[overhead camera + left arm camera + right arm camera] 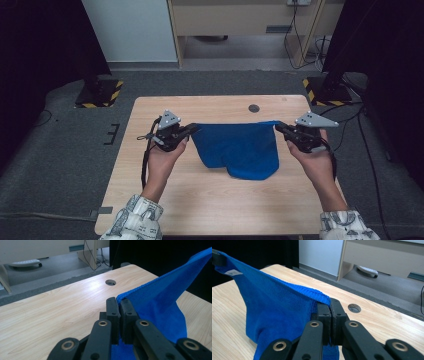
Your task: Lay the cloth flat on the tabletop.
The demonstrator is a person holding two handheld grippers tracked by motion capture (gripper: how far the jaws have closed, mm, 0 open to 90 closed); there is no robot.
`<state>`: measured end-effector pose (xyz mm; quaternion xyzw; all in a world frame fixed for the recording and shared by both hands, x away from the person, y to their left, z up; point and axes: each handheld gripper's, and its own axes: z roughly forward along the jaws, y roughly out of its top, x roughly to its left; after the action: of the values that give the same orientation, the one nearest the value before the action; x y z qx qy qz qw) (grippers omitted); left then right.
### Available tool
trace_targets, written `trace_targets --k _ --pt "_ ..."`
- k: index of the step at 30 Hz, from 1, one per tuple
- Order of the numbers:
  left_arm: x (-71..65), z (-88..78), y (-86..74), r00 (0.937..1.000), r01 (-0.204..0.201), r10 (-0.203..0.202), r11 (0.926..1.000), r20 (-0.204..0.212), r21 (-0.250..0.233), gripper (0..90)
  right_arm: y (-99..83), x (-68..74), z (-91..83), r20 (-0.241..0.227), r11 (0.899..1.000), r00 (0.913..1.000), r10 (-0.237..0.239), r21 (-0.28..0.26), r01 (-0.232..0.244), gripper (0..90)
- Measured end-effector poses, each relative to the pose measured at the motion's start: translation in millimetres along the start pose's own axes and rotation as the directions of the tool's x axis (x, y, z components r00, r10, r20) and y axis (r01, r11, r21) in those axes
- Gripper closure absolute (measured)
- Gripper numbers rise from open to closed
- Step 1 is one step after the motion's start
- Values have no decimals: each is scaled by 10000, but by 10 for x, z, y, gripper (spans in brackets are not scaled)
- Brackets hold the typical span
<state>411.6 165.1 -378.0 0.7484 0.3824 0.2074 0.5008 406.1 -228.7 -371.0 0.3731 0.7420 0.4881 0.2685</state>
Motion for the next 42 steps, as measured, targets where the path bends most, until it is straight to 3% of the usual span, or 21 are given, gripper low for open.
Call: trace_targets --k 19,30,42 --pt "-56 -231 53 9998 -180 180 9989 -5 -442 869 59 99 -86 -133 9997 9998 -150 -175 148 886" --pt "-149 -398 107 9991 -383 396 9963 155 -774 868 109 152 -247 -144 9983 9997 -212 -541 204 886" --pt "-342 -835 189 9957 -872 902 9885 191 -1236 866 143 379 -568 -403 9930 9975 -576 -1058 531 886"
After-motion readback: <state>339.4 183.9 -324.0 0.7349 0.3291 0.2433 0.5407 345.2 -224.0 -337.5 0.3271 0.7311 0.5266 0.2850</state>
